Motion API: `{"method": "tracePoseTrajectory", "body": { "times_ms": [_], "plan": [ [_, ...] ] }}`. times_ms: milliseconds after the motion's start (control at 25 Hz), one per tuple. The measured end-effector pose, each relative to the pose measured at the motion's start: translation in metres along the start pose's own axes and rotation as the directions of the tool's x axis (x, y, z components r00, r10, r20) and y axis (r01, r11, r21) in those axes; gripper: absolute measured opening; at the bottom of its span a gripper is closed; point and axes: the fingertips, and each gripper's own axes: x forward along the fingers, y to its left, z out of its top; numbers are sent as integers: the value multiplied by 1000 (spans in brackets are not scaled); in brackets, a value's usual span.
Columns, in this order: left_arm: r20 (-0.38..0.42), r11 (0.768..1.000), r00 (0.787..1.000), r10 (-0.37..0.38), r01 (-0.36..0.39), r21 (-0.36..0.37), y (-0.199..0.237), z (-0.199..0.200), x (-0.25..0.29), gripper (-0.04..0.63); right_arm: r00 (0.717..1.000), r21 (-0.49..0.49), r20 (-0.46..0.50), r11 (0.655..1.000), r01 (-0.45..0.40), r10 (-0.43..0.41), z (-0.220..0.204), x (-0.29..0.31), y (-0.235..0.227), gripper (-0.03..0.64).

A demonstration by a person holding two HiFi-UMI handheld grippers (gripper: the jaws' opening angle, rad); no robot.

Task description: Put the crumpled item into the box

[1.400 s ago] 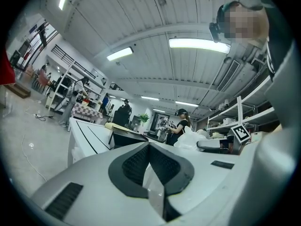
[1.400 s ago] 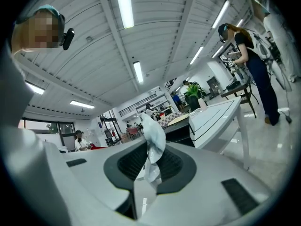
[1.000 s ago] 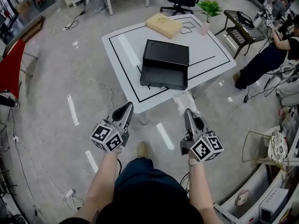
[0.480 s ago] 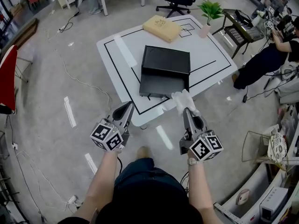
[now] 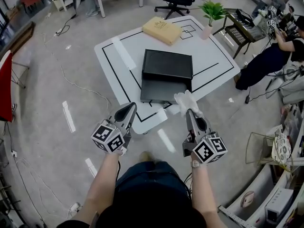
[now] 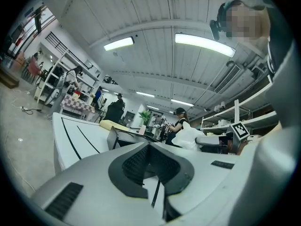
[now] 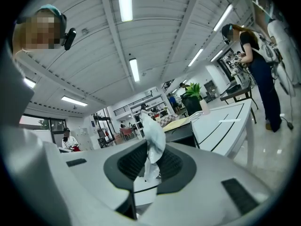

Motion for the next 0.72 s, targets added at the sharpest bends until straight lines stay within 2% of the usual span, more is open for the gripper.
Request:
{"method": "tracePoseTrajectory", "body": {
  "times_ms": [440,720],
  "plan": [
    [-1,998,999,46,-46,-40,15,-7,-4,0,999,-1,-35,999,-42,42,-7,19,-4,55],
    [-15,998,998,63,-63,-29,27,-2,15,0,996,0,-56,998,-68,68,1,46,-12,55]
  ]
}}
